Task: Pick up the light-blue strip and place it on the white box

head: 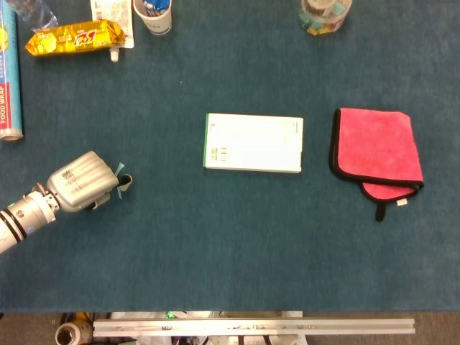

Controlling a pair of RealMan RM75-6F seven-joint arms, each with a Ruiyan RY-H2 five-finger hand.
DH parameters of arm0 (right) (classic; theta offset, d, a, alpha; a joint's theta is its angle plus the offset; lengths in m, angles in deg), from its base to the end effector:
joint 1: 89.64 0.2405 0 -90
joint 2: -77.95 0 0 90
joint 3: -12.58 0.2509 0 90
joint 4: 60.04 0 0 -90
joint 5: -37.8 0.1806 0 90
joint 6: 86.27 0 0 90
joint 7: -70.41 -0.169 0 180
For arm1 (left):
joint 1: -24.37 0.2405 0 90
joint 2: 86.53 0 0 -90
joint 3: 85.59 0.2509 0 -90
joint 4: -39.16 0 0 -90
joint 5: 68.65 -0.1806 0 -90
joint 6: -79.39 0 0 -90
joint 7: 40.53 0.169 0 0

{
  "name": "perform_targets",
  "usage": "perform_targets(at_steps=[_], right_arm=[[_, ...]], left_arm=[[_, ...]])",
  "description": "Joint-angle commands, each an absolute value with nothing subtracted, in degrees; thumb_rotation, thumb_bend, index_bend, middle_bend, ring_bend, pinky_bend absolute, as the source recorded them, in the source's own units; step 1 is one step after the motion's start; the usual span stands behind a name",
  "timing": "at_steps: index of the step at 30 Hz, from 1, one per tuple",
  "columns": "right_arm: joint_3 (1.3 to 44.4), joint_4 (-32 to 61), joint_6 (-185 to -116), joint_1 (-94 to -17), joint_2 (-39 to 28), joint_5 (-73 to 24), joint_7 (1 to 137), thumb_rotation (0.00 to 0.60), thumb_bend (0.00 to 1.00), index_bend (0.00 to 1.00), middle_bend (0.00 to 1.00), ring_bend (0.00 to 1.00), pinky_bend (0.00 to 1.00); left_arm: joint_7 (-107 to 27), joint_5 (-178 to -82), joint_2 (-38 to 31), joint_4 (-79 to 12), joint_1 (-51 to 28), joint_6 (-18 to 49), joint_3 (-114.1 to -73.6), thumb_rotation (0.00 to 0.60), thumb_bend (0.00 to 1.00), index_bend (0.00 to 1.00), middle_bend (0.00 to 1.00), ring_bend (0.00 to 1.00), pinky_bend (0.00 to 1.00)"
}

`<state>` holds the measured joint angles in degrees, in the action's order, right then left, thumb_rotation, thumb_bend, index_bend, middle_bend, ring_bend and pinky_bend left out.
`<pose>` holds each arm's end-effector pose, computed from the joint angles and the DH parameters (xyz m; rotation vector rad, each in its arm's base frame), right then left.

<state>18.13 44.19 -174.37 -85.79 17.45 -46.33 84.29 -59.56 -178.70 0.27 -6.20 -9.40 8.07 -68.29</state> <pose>-0.2626 -0.2032 0.2039 1.3394 -0.7879 0.8629 -0.2781 0.2851 0.0209 -2.4108 -0.5503 -0.7222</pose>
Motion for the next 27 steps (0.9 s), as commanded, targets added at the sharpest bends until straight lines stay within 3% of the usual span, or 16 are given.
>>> perform_targets(at_steps=[1,27], right_arm=[[18.1,44.3,-174.5,-85.9,17.4,-46.4,84.4,0.6,0.19,0.27,0.39,0.36,0.41],[18.1,44.3,-174.7,-86.4,17.5,-46.3,84.5,0.6,0.19,0.27,0.39,0.37,0.41]], left_arm=[[-60.0,-178.6,0.6,-5.8,-9.3,7.7,-68.2,0.6,0.37,0.44,0.96,0.97,0.89],[-62.9,-177.9,2.6,-4.4,-9.5,7.8,-67.8,0.6,0.47,0.54,0.98,0.97,0.89]])
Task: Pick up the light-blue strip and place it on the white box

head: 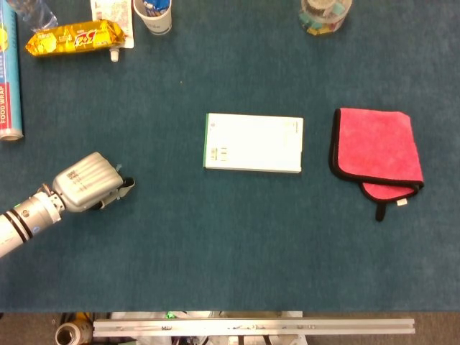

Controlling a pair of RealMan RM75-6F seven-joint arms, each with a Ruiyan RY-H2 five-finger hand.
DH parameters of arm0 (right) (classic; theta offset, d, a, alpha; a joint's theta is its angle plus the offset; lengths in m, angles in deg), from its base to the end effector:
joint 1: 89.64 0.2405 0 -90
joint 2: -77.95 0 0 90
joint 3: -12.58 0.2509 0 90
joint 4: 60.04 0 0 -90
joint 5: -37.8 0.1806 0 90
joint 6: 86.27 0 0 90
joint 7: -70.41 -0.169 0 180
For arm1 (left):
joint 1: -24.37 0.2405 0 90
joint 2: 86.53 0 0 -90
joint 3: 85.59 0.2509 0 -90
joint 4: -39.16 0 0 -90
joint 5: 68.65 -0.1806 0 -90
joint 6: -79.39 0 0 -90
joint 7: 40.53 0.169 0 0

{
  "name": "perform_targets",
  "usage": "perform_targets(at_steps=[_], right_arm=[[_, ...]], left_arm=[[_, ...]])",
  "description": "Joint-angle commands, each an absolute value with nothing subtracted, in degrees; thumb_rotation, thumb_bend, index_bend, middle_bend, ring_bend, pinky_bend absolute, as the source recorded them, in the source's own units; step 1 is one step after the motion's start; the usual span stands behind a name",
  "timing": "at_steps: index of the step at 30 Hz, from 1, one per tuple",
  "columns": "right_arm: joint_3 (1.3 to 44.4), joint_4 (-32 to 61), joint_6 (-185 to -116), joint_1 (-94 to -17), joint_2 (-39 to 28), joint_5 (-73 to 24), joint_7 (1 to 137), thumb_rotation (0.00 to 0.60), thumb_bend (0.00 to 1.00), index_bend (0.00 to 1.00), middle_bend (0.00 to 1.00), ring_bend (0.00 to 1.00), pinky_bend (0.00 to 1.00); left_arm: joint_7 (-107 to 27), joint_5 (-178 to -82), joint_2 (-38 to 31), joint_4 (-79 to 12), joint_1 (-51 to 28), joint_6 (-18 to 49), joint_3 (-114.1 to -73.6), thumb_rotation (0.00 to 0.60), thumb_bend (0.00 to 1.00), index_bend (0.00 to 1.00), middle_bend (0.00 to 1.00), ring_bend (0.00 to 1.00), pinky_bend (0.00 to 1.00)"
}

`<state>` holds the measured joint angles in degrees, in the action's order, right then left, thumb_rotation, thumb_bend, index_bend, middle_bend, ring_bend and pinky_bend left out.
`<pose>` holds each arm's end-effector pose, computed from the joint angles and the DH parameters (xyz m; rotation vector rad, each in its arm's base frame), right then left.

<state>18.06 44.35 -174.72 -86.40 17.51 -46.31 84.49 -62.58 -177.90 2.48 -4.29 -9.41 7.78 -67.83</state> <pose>-0.2642 -0.2001 0.2048 1.3309 -0.7900 0.8550 -0.2764 0.2853 0.0112 -2.4034 -0.6144 -0.7564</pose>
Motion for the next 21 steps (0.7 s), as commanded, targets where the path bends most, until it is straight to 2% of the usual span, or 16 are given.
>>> perform_targets(at_steps=[1,14,21], right_arm=[[18.1,44.3,-174.7,-86.4,17.5,-46.3,84.4,0.6,0.19,0.27,0.39,0.37,0.41],[18.1,43.8,-174.6,-86.5,17.5,-46.3,83.7,0.6,0.19,0.27,0.39,0.37,0.41],[18.1,43.3,-173.5,-85.6,17.4,-47.1,83.3,0.6,0.19,0.27,0.39,0.37,0.41]], left_arm=[[-63.2,-177.9,2.6,-4.4,-9.6,8.0,-67.7,0.6,0.47,0.54,0.98,0.97,0.89],[-65.7,-177.6,1.5,-7.2,-10.6,7.4,-68.0,0.6,0.5,0.56,0.98,0.98,0.89],[-70.2,-176.8,-2.3,-13.7,-12.8,6.3,-69.3,0.6,0.5,0.56,0.98,0.98,0.89]])
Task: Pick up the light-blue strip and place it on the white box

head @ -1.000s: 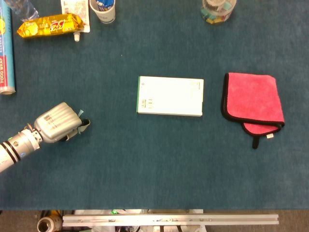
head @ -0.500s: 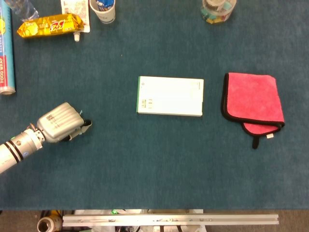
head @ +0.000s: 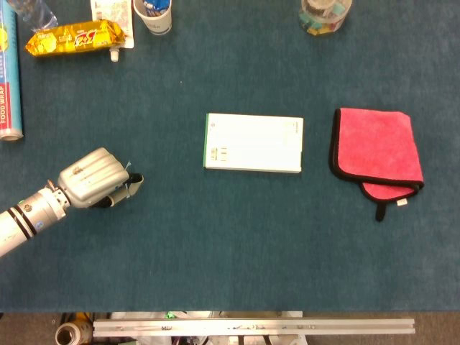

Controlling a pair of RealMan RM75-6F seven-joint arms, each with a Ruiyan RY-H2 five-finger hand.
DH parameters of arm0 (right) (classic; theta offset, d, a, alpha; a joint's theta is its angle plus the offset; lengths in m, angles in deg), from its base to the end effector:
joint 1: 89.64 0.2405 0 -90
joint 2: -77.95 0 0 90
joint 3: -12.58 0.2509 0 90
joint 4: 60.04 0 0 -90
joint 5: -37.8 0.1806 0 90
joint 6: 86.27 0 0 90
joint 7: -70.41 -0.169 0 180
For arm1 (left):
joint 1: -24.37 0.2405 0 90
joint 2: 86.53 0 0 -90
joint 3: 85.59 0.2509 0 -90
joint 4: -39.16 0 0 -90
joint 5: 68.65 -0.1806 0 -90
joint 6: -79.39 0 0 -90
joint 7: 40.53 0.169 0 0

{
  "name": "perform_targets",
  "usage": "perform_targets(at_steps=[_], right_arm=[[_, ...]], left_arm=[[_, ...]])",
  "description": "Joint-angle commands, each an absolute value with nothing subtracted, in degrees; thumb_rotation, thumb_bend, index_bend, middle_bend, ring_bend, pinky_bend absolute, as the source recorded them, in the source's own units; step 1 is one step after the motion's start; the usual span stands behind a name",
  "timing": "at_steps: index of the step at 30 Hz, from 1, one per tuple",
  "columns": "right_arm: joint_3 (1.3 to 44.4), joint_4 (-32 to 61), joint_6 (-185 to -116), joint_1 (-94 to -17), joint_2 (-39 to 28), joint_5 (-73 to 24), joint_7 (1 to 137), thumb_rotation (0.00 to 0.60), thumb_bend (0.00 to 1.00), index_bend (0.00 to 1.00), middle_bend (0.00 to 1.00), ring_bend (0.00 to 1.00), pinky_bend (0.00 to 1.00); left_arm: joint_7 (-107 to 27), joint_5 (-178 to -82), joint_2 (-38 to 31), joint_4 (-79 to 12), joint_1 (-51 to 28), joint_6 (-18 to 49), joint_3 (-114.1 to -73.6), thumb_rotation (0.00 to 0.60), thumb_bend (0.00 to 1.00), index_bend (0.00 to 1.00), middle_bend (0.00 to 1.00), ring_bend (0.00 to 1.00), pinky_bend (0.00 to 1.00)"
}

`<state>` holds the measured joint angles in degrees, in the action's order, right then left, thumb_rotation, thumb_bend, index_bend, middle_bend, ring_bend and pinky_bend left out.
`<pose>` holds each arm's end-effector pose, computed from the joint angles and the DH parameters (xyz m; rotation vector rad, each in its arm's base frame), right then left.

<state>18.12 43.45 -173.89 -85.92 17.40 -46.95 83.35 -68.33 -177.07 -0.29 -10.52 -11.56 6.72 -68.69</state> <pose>-0.2639 -0.2029 0.2026 1.3499 -0.7919 0.8672 -0.2548 0.2904 0.0202 -2.3752 -0.7630 -0.8910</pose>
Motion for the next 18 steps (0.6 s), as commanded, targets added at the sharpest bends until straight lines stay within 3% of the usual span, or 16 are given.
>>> perform_targets(at_steps=[1,8,18], right_arm=[[18.1,43.3,-173.2,-85.4,17.5,-47.2,83.3,0.6,0.19,0.27,0.39,0.37,0.41],[18.2,42.9,-171.5,-84.0,17.3,-48.2,82.8,0.6,0.19,0.27,0.39,0.37,0.41],[18.4,43.0,-169.6,-82.1,17.6,-49.5,82.6,0.6,0.19,0.27,0.39,0.37,0.41]], left_arm=[[-70.7,-176.9,-3.2,-15.5,-13.5,6.1,-69.6,0.6,0.5,0.56,0.98,0.98,0.89],[-73.1,-176.4,-7.7,-26.8,-17.9,9.6,-70.9,0.6,0.5,0.56,0.98,0.97,0.89],[-72.7,-173.1,-8.7,-36.7,-23.5,17.9,-74.6,0.6,0.5,0.56,0.97,0.96,0.89]])
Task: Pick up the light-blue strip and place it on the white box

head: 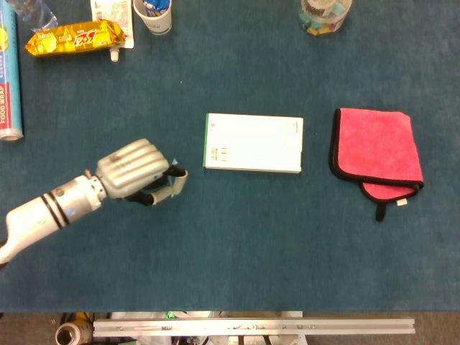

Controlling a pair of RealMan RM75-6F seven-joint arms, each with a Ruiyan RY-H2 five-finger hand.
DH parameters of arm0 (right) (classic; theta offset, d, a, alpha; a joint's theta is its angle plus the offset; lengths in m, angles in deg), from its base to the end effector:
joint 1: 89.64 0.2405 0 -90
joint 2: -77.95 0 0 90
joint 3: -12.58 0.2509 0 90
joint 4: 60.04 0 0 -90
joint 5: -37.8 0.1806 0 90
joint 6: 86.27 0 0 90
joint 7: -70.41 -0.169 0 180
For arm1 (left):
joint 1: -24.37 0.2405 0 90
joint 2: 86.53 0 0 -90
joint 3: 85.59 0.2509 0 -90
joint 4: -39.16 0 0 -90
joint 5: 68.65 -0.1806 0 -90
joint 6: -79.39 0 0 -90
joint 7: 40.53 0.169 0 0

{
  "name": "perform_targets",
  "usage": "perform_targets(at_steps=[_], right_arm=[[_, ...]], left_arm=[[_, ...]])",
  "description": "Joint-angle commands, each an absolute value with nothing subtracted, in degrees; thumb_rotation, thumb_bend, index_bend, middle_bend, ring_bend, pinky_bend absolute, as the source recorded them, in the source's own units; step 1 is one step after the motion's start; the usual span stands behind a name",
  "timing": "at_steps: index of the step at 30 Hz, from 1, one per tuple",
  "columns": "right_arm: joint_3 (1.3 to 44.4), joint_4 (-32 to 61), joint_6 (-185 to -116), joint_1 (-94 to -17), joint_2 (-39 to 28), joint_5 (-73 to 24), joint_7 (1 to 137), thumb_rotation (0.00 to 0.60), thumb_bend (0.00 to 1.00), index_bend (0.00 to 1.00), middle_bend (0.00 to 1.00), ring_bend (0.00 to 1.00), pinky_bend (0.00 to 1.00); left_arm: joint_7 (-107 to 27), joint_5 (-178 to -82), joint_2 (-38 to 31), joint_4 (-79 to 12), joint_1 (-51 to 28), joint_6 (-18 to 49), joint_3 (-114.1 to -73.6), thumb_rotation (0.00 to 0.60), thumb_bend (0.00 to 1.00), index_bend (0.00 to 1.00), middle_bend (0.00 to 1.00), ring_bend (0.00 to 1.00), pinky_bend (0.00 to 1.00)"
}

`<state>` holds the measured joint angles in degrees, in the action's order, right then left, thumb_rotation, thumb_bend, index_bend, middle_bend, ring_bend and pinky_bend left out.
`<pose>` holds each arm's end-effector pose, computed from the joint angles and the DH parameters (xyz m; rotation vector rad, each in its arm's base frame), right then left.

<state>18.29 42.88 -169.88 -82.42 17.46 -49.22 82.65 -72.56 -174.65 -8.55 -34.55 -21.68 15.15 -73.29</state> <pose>-0.2493 -0.2195 0.1908 1.4578 -0.7757 0.9037 -0.1682 0.3020 0.0244 -2.4071 -1.0194 -1.0714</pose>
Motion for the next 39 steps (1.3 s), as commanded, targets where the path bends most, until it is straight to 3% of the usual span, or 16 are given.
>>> perform_targets(at_steps=[1,13,26,39], right_arm=[[18.4,43.0,-169.5,-81.9,17.6,-49.6,82.6,0.6,0.19,0.27,0.39,0.37,0.41],[18.6,42.2,-168.6,-81.1,17.5,-49.0,81.8,0.6,0.19,0.27,0.39,0.37,0.41],[18.6,42.0,-168.8,-81.2,17.7,-47.9,81.6,0.6,0.19,0.27,0.39,0.37,0.41],[18.6,41.8,-168.7,-80.9,17.5,-47.6,82.0,0.6,0.19,0.27,0.39,0.37,0.41]], left_arm=[[-72.8,-172.5,-8.6,-37.4,-24.2,19.2,-75.1,0.6,0.5,0.56,0.96,0.96,0.88],[-76.5,-166.0,-4.8,-40.4,-30.1,30.1,-79.9,0.6,0.5,0.56,0.93,0.95,0.82],[-79.5,-160.6,3.1,-35.3,-34.0,36.7,-84.2,0.6,0.5,0.56,0.9,0.94,0.74],[-82.3,-155.6,6.7,-30.1,-35.5,41.6,-86.5,0.6,0.5,0.55,0.87,0.92,0.67]])
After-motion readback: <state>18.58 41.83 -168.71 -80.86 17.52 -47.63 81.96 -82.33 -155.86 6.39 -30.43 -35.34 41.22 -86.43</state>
